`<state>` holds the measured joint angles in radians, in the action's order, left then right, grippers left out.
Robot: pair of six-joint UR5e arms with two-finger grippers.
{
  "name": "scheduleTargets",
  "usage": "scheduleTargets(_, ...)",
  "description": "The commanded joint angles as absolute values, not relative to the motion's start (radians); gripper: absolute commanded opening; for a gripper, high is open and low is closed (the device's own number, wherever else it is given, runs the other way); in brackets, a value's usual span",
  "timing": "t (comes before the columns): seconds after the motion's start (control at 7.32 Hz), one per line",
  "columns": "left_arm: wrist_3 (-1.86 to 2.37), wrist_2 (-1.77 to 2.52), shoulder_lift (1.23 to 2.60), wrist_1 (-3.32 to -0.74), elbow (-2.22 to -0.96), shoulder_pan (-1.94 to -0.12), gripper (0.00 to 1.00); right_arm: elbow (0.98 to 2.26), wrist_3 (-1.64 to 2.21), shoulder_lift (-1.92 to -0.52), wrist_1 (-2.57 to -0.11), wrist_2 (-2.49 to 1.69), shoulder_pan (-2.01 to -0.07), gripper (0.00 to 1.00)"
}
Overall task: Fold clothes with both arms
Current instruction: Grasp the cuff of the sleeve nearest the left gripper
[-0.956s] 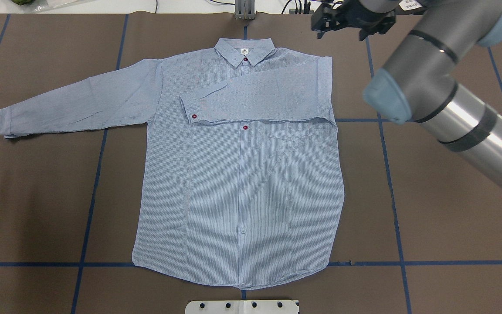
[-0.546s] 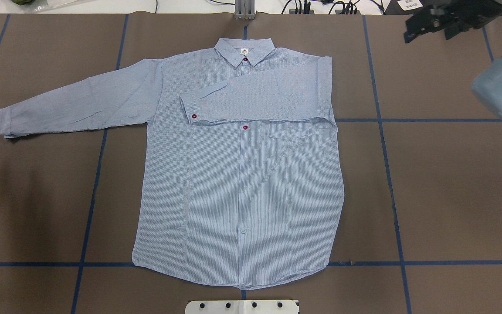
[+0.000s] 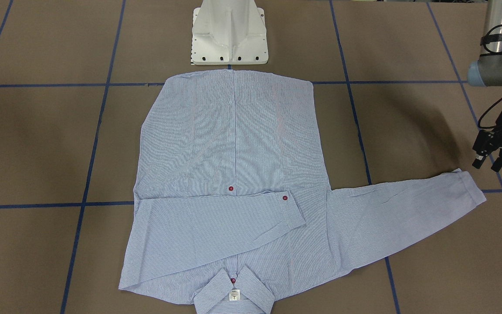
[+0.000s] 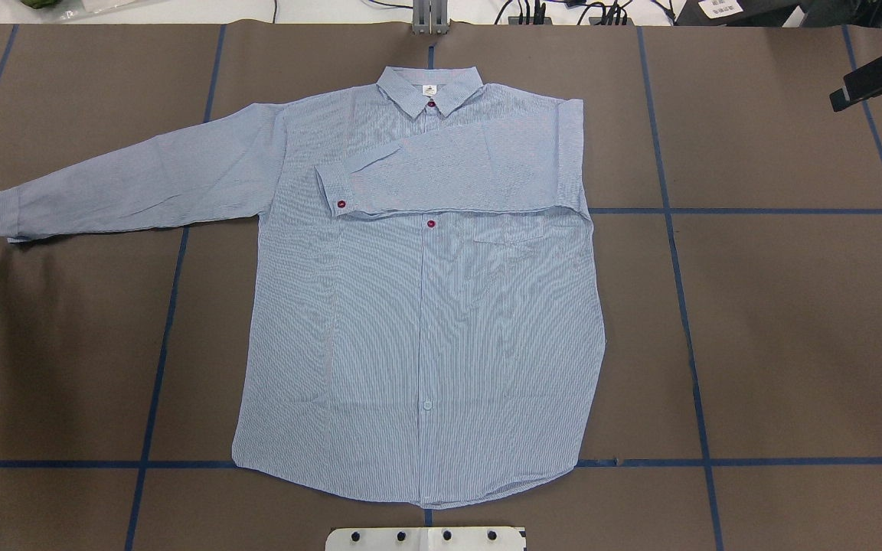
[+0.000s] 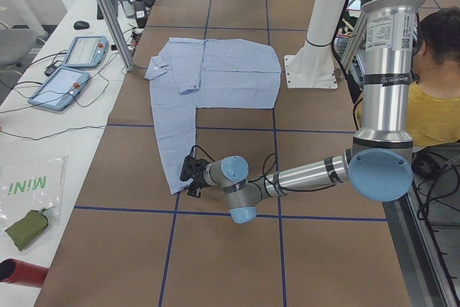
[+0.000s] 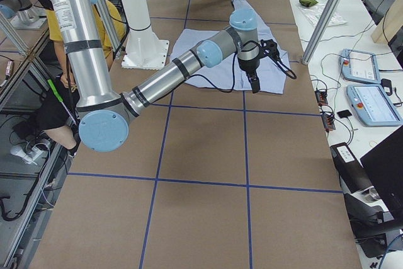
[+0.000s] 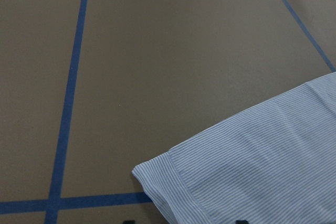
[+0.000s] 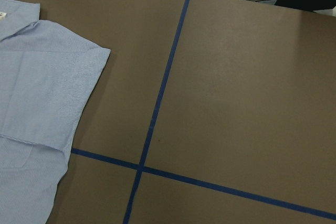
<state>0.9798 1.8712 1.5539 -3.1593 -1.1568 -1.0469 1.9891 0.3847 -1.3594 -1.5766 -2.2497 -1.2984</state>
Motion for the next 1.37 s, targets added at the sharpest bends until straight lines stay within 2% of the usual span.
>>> scheduleTargets(0.0,1.052,1.845,1.574,-3.174,-1.131,-0.987,0.54,1.991,0.379,-1.367,-1.577,-2.25,-1.304,1.0)
scheduleTargets(0.68,1.043,1.842,1.589,-3.174,-1.097,-0.98,0.5,1.997,0.38,-1.381,-1.575,-2.243,-1.304,1.0)
scheduleTargets(0.82,1.043,1.844,1.589,-3.174,-1.098,-0.98,0.29,1.997,0.38,-1.381,-1.575,-2.243,-1.304,1.0)
scheduleTargets(0.96,1.042,1.844,1.589,-3.174,-1.097,-0.98,0.0,1.999,0.38,-1.381,-1.575,-2.243,-1.305,1.0)
scheduleTargets(1.23,1.008,1.856,1.579,-3.191,-1.129,-0.982,0.0,2.002,0.382,-1.381,-1.575,-2.243,-1.305,1.0)
